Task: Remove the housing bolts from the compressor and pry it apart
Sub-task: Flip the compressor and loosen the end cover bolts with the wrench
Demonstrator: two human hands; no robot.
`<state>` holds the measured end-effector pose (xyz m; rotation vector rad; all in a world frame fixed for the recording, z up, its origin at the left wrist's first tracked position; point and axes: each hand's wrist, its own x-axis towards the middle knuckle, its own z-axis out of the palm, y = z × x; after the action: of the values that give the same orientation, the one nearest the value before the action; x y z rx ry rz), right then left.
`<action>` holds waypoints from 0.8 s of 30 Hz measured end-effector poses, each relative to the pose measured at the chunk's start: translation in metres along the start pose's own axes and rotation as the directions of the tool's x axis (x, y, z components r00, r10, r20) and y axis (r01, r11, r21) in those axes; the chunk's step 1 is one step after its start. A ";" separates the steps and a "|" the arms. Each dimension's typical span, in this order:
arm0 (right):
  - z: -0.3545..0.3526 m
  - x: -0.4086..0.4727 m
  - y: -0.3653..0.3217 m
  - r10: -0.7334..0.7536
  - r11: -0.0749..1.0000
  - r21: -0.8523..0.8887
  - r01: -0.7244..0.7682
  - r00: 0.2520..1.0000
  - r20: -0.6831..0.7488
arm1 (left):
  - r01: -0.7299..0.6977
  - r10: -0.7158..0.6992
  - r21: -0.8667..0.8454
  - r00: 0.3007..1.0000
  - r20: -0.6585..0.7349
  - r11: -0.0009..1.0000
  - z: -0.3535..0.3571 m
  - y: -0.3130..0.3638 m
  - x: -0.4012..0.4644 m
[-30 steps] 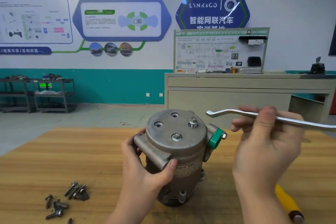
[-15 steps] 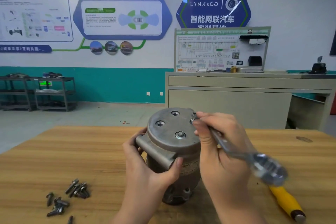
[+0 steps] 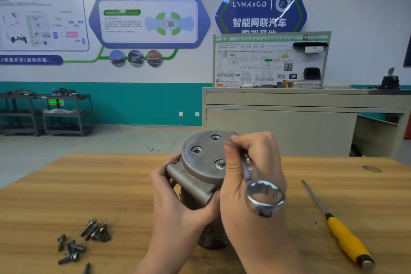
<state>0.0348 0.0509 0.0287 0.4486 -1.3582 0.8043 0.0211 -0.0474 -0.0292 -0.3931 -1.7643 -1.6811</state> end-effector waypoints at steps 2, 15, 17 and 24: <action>-0.006 -0.002 0.005 0.028 1.000 0.004 -0.028 1.000 0.010 | -0.005 0.005 -0.003 1.000 0.003 1.000 0.000 -0.002 0.001; -0.040 0.045 0.076 0.726 0.072 0.665 -0.743 0.497 0.476 | -0.038 0.053 -0.097 0.985 0.163 0.995 -0.014 -0.001 0.014; -0.038 0.043 0.078 0.727 0.055 0.678 -0.733 0.495 0.476 | -0.048 0.066 -0.100 0.980 0.187 0.994 -0.014 -0.004 0.015; -0.030 0.034 0.071 0.753 0.102 0.745 -0.660 0.540 0.375 | -0.297 0.285 0.185 0.954 0.089 0.937 -0.020 0.028 0.018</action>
<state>0.0035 0.1274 0.0450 0.4376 -0.9193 2.3863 0.0303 -0.0670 0.0032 -0.5898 -1.7955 -1.2875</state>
